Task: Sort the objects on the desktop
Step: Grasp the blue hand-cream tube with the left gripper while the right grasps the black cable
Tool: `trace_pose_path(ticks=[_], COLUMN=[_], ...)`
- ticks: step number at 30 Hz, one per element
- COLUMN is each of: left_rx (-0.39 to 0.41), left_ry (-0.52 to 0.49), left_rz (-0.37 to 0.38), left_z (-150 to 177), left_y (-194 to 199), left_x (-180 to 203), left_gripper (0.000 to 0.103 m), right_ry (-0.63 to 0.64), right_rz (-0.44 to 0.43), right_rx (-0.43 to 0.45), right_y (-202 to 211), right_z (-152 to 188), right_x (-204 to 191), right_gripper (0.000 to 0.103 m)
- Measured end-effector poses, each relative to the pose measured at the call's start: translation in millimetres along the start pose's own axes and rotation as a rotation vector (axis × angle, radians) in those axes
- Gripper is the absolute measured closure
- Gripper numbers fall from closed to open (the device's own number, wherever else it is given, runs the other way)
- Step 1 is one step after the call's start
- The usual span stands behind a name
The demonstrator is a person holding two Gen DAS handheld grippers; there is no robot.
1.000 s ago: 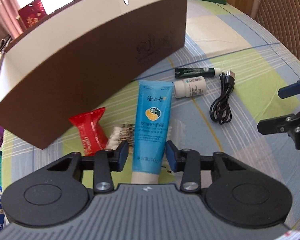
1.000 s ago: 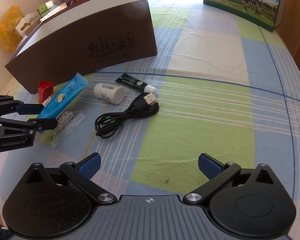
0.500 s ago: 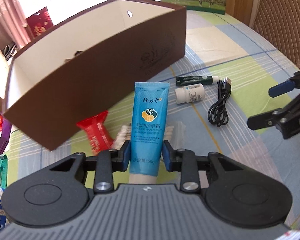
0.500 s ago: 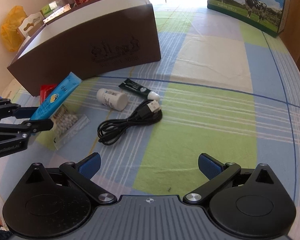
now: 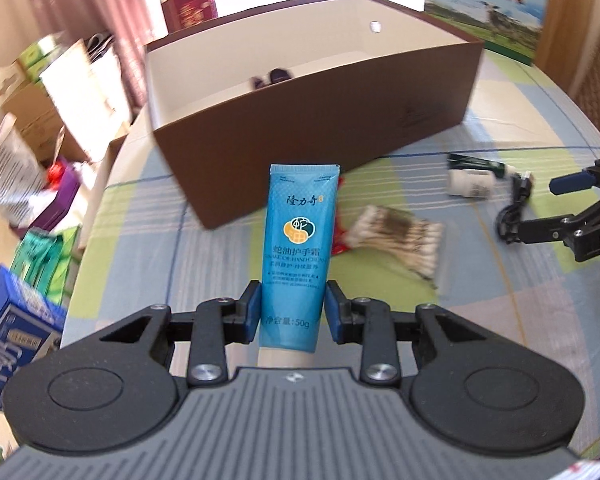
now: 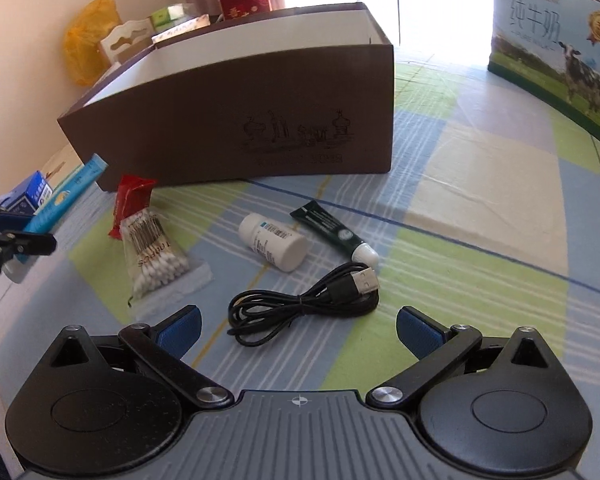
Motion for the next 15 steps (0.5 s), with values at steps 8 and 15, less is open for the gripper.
trace_pose_path(ticks=[8, 15], left_rx=[-0.024, -0.039], left_ry=[0.055, 0.066], left_rz=[-0.027, -0.036], left_z=[10, 14], left_y=[0, -2], left_x=[-15, -15], left_gripper=[0.075, 0.075], right_ry=[0.062, 0.206], right_rz=[-0.057, -0.043], right_rx=[-0.029, -0.039], right_y=[-24, -31], right_z=[0, 6], right_x=[9, -3], right_gripper=[0.002, 0.006])
Point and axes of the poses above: each gripper's, at about its wrist camera, not at the fingertips, and y roughly against the way its jaws point, x to its right, z to its underside, the point moved 6 cm from there along -y, roughly the way its jaws point, and after that the axes turned 13 degrees about x, right-handed, at the moved point
